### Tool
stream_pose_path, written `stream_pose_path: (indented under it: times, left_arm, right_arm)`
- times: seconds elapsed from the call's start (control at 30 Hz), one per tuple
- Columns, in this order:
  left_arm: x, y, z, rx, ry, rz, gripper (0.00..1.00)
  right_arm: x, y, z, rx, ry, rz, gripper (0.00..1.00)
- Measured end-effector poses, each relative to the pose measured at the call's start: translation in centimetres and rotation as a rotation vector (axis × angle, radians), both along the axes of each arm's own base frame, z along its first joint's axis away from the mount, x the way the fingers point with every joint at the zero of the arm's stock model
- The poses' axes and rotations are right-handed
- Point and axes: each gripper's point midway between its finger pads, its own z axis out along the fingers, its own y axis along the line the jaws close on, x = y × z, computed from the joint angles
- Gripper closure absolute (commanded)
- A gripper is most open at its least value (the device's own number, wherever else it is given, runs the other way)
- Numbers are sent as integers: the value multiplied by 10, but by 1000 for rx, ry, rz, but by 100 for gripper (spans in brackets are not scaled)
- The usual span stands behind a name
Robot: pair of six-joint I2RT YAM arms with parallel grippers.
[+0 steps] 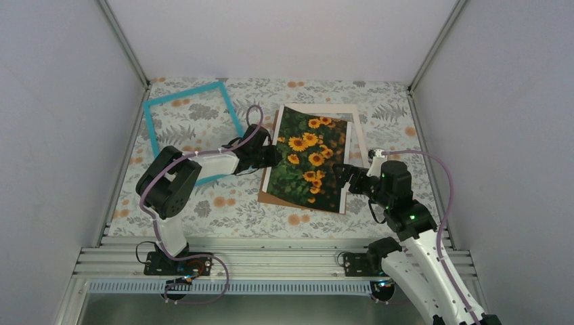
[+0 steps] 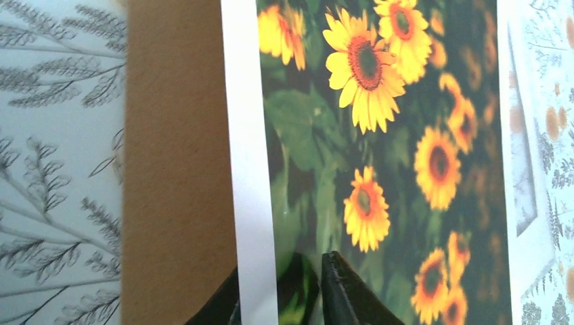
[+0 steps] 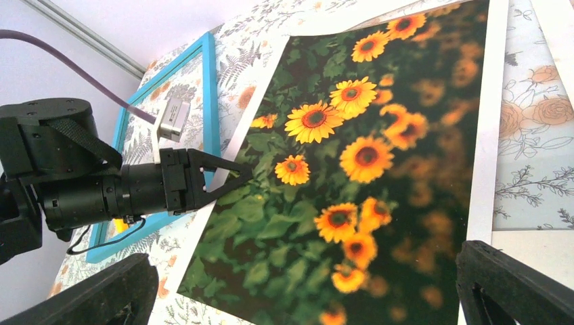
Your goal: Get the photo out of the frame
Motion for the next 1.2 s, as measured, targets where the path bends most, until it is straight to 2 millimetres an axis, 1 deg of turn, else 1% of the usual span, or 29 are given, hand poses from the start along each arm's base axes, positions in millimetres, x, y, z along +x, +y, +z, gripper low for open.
stream_pose_path:
  times: [0.03, 0.13, 0.23, 0.33, 0.43, 0.53, 0.6, 0.77, 0.83, 0.87, 0.93, 1.03, 1.13, 1.2]
  left_arm:
    - [-1, 3, -3, 8, 4, 9, 69]
    - [-4, 12, -3, 28, 3, 25, 63]
    - [-4, 19, 6, 38, -19, 42, 47]
    - [-5, 29, 19, 40, -51, 64, 32]
    - [-9, 42, 32, 48, -81, 87, 24]
    - [-15, 64, 50, 49, -121, 127, 16]
    - [-18, 85, 66, 48, -157, 169, 12]
    - [-28, 141, 108, 66, -252, 301, 6]
    - [-35, 160, 129, 79, -300, 349, 2]
    - [-40, 167, 139, 80, -326, 368, 0]
    - [-51, 182, 160, 85, -378, 409, 0]
    - [-73, 206, 190, 91, -456, 473, 0]
    - [-91, 225, 212, 101, -511, 520, 0]
    - [-101, 234, 221, 108, -534, 543, 0]
  right_arm:
    - [0, 0, 0, 0, 0, 0, 0]
    - [1, 0, -1, -2, 6, -1, 0]
    - [1, 0, -3, -5, 14, -1, 0]
    - [1, 0, -7, -11, 27, -4, 0]
    - [2, -3, -4, -20, 30, -16, 0]
    - [3, -4, 6, -20, 10, -27, 0]
    - [5, -7, 15, -25, -11, -40, 0]
    - [11, -16, 26, -65, -54, -85, 0]
    - [13, -21, 29, -86, -69, -106, 0]
    - [14, -23, 32, -95, -79, -114, 0]
    - [16, -27, 38, -110, -100, -129, 0]
    - [18, -32, 49, -132, -138, -151, 0]
    - [18, -40, 58, -157, -179, -184, 0]
    - [16, -47, 65, -174, -216, -213, 0]
